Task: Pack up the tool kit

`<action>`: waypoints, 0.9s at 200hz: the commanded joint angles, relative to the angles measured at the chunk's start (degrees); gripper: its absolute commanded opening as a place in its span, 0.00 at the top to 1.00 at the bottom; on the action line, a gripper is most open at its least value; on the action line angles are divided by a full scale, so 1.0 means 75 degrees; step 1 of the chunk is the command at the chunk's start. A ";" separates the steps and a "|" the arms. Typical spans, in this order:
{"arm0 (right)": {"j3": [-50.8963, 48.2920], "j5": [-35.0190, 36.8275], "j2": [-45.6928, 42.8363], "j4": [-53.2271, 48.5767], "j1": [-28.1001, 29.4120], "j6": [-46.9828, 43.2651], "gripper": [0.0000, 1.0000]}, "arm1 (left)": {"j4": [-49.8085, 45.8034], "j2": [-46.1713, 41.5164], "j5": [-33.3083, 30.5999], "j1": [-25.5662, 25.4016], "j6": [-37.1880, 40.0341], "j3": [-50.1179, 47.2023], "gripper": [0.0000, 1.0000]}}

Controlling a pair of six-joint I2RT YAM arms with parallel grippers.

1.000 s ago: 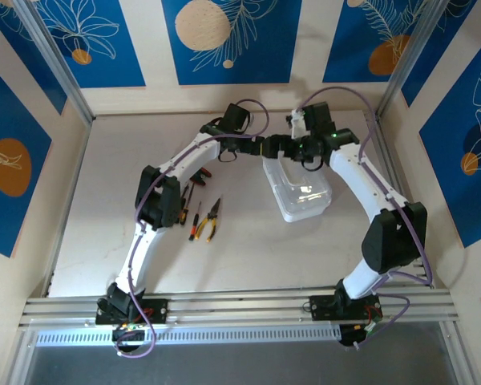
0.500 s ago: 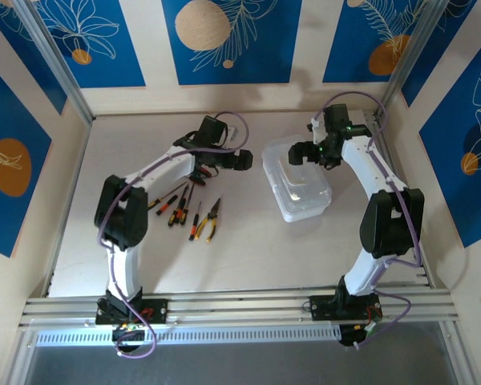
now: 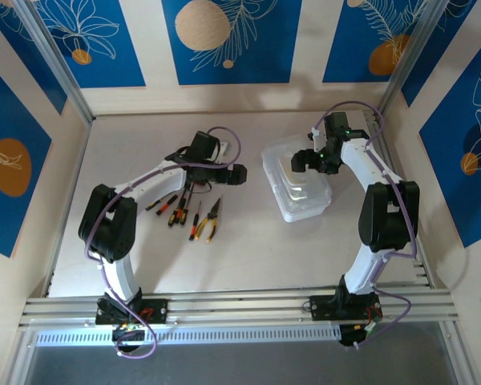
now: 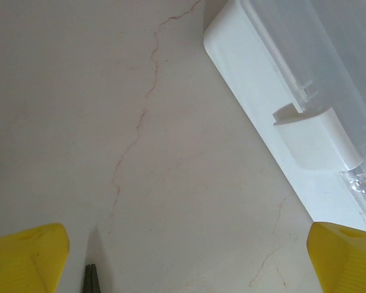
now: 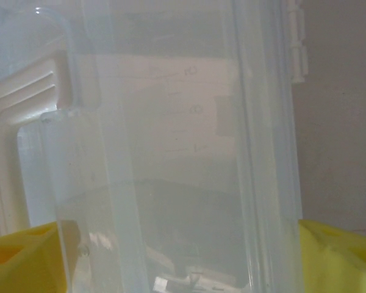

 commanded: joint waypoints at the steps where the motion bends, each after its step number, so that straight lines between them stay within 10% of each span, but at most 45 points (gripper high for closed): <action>1: -0.0353 -0.0839 0.0282 0.0269 -0.0057 0.0414 0.19 | 0.0161 -0.0145 0.0178 -0.0058 -0.0093 0.0038 0.00; 108: -0.3247 -0.4876 -0.0078 0.4511 -0.0394 0.3701 0.28 | 0.0101 -0.0158 0.0154 -0.0052 -0.0047 0.0183 0.00; 180: -0.4225 -0.5303 0.0208 0.6696 -0.0576 0.5082 0.14 | -0.0001 -0.0299 0.0052 -0.0055 0.0024 0.0185 0.00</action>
